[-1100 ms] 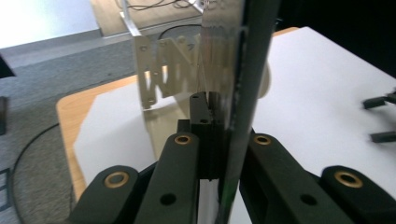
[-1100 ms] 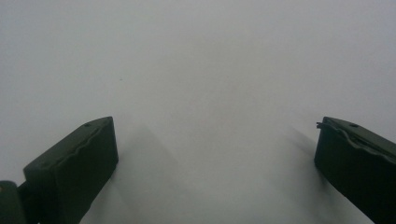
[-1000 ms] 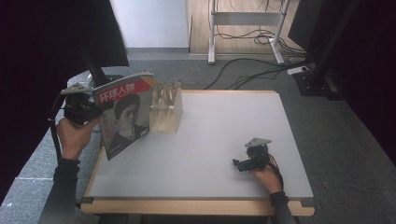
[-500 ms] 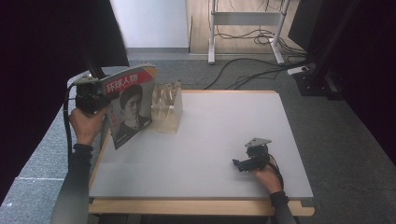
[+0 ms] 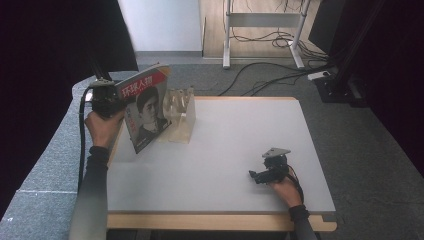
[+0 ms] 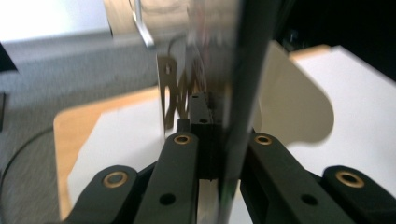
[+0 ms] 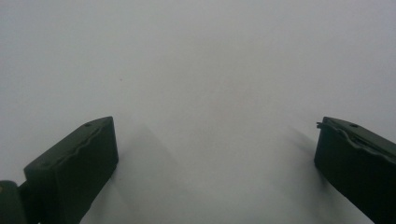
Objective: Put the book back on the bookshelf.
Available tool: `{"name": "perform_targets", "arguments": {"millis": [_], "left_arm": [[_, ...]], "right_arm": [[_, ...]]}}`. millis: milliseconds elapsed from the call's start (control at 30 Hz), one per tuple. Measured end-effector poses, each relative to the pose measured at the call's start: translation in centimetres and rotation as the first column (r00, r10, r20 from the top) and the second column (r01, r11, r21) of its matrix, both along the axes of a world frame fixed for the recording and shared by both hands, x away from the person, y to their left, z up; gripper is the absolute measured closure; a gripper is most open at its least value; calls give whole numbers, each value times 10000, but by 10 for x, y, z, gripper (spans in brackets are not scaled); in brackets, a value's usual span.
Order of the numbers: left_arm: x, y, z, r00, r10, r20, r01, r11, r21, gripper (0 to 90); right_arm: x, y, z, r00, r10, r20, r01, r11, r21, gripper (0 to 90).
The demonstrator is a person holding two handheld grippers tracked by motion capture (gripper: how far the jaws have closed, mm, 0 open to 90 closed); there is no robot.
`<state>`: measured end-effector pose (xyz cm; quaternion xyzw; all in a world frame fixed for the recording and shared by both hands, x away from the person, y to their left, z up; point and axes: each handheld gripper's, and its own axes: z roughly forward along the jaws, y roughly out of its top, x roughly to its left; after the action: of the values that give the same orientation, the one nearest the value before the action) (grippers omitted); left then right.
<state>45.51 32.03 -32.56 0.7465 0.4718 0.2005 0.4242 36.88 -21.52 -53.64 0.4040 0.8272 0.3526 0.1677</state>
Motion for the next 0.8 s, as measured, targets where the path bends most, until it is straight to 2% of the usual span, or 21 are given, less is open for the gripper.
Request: {"name": "perform_targets", "arguments": {"millis": [33, 67, 100, 133, 167, 200, 233, 267, 300, 333, 367, 400, 433, 467, 500, 600, 633, 667, 700, 733, 800], "left_arm": [[0, 0, 0, 10000, 0, 0, 0, 10000, 0, 860], [1, 2, 2, 9979, -210, -616, 215, 9997, 77, 859], [0, 3, 4, 9943, -173, -1051, 221, 9987, 454, 858], [0, 3, 4, 9943, -173, -1051, 221, 9987, 454, 857], [0, 4, 4, 9905, -245, -1357, 300, 9988, 385, 857], [0, 5, 4, 9891, -308, -1441, 372, 9984, 418, 861], [-2, 6, 2, 9919, -401, -1202, 420, 9990, 131, 865], [-2, 6, 2, 9919, -401, -1202, 420, 9990, 131, 867], [-4, 8, -1, 9975, -258, -653, 242, 9994, -257, 870], [-3, 9, -4, 9990, -205, -403, 184, 9984, -526, 870], [-3, 9, -4, 9990, -205, -403, 184, 9984, -526, 871], [-2, 10, -9, 9999, -86, 69, 91, 9969, -780, 871], [-2, 10, -9, 9999, -86, 69, 91, 9969, -780, 871], [-1, 9, -11, 9996, -45, 275, 69, 9961, -881, 870], [2, 7, -17, 9996, 7, 286, 20, 9954, -960, 870], [2, 5, -21, 9992, 169, 357, -143, 9972, -738, 867], [2, 5, -22, 9995, 164, 281, -152, 9990, -419, 859], [2, 5, -22, 9995, 164, 281, -152, 9990, -419, 852], [0, 4, -22, 9991, 272, 326, -271, 9996, -45, 852], [-1, 4, -22, 9995, 194, 238, -196, 9998, 81, 773], [-1, 4, -21, 9996, 244, 163, -249, 9992, 302, 700]], "right_arm": [[0, 0, 0, 10000, 0, 0, 0, 10000, 0, 0], [0, 0, 0, 10000, 1, -4, -1, 10000, -10, 0], [0, 0, 0, 10000, -9, -8, 9, 10000, 4, 0], [0, 0, 0, 10000, 1, -4, -1, 10000, -6, 0], [0, 0, 0, 10000, 0, -5, 0, 10000, -9, 0], [0, 0, 0, 10000, -1, -4, 1, 10000, -9, 0], [0, 0, 0, 10000, 1, -5, -1, 10000, -10, 0], [0, 0, 0, 10000, 1, -5, -1, 10000, -10, 0], [0, 0, 0, 10000, -19, -9, 19, 10000, 6, 0], [0, 0, 0, 10000, -7, -2, 7, 10000, -7, 0], [0, 0, 0, 10000, -7, -2, 7, 10000, -7, 0], [0, 0, 0, 10000, 16, -14, -16, 10000, -12, 0], [0, 0, 0, 10000, 17, -14, -17, 10000, -11, 0], [0, 0, 0, 10000, 7, -18, -7, 10000, 3, 0], [0, 0, 0, 10000, -8, -7, 8, 10000, 6, 0], [0, 0, 0, 10000, -14, -9, 14, 10000, 7, 0], [0, 0, 0, 10000, -1, -7, 1, 10000, -7, 0], [0, 0, 0, 10000, -1, -7, 1, 10000, -7, 0], [0, 0, 0, 10000, -6, -3, 6, 10000, 3, 0], [0, 0, 0, 10000, -7, -9, 7, 10000, 4, 0], [0, 0, 0, 10000, -4, -6, 4, 10000, -1, 0]]}}
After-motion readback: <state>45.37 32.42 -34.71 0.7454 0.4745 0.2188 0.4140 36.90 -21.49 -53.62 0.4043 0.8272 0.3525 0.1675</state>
